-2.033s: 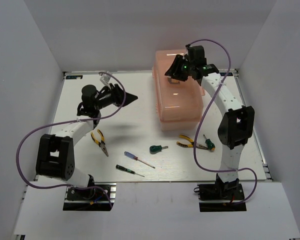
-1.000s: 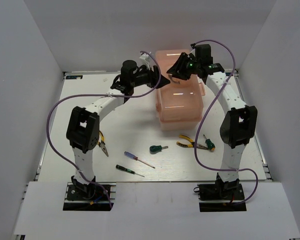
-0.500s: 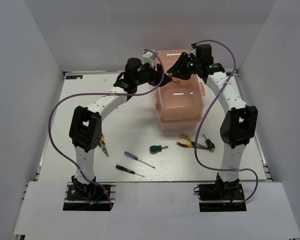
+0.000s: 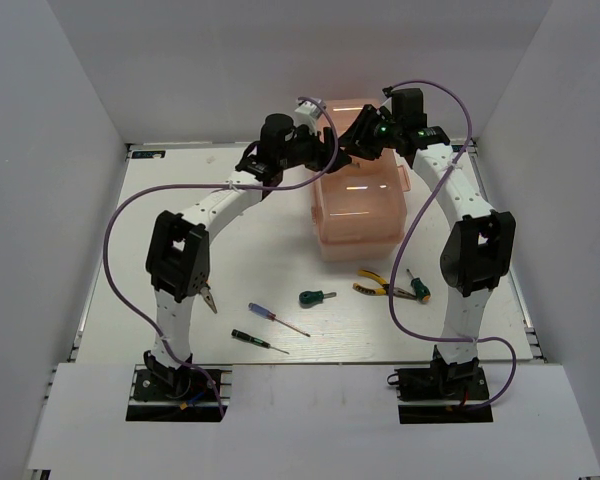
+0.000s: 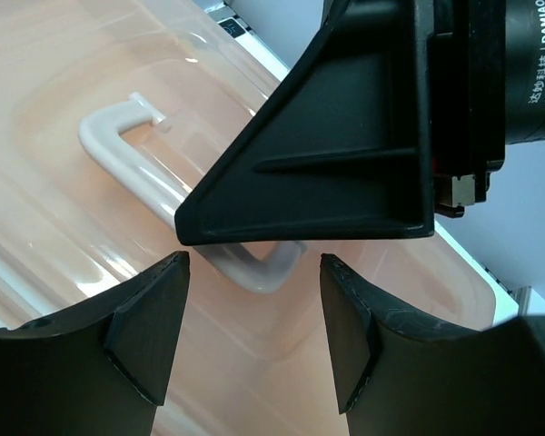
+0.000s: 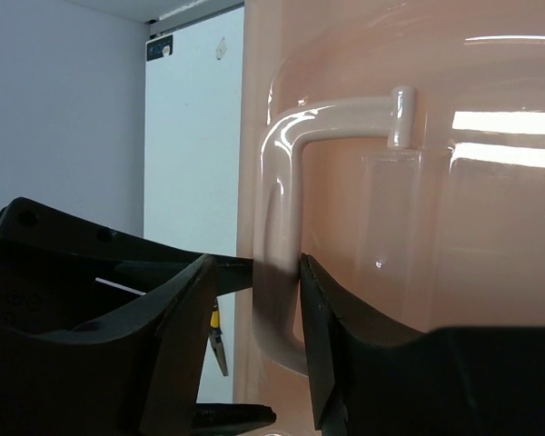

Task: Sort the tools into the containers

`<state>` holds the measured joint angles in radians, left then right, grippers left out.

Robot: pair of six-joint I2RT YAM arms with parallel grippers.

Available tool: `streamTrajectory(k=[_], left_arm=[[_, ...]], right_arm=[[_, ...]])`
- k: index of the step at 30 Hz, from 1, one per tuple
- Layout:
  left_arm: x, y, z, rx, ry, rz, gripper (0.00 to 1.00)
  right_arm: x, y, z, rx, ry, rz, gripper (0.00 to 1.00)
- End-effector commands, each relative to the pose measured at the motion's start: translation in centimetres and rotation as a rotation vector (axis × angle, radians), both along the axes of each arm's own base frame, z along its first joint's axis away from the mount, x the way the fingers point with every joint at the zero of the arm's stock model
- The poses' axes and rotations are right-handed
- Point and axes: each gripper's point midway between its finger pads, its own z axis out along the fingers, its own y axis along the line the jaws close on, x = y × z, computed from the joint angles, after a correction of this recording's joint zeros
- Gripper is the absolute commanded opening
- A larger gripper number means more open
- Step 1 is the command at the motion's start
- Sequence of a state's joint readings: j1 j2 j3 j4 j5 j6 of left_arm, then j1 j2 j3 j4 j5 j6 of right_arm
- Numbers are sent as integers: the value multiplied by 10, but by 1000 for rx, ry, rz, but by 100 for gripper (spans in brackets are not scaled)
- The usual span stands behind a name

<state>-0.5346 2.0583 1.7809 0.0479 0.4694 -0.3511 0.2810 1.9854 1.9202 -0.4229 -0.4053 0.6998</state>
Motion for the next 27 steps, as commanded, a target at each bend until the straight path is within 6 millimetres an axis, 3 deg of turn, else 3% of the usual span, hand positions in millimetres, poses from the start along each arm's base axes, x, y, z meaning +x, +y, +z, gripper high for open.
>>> streamTrajectory(k=[1, 8, 14, 27], left_arm=[[0, -5, -5, 25, 16, 5, 70], [2, -13, -9, 42, 27, 25, 70], [8, -12, -19, 48, 56, 60, 69], [14, -10, -30, 54, 83, 92, 69]], right_arm=[[-9, 16, 32, 79, -62, 69, 47], [-12, 16, 36, 97, -64, 81, 47], [-11, 3, 32, 50, -72, 53, 47], [4, -54, 37, -182, -215, -97, 54]])
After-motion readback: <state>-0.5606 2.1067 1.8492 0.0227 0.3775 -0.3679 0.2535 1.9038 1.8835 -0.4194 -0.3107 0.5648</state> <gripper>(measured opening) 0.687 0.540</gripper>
